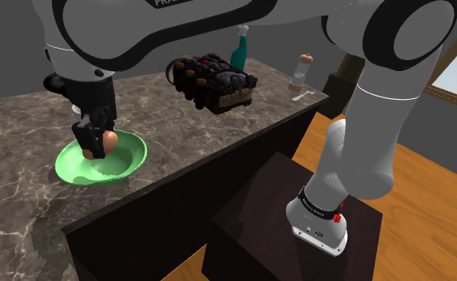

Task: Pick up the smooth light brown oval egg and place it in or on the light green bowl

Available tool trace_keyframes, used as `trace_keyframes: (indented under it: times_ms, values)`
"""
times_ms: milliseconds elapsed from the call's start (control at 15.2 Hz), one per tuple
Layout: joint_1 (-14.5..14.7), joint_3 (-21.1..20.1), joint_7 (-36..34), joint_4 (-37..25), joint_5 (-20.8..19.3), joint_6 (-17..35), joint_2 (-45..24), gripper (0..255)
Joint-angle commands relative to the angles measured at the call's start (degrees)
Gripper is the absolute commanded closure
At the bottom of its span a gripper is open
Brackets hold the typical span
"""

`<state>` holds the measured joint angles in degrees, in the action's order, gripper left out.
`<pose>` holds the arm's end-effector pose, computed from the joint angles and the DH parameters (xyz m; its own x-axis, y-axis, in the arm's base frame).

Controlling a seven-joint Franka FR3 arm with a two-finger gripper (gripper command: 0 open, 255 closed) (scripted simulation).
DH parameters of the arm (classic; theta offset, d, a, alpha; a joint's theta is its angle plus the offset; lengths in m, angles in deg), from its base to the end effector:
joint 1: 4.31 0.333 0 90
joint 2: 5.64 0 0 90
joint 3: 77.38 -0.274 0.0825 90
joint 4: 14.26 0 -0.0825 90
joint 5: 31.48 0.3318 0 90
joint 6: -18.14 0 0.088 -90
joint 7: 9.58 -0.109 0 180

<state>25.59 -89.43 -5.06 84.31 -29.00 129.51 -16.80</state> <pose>0.4226 0.3747 0.4475 0.7034 0.7098 0.0381 0.7102 -0.6996 -0.0784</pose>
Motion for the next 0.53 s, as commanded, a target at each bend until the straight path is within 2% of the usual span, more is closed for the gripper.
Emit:
trace_keyframes:
  times_ms: [0,198,264,462]
  values:
    - [0.0,0.0,0.0,0.1,0.0,0.1,0.0,255]
    - [0.0,0.0,0.0,0.1,0.0,0.1,0.0,255]
    - [0.0,0.0,0.0,0.1,0.0,0.1,0.0,0]
    - [0.0,0.0,0.0,0.1,0.0,0.1,0.0,0]
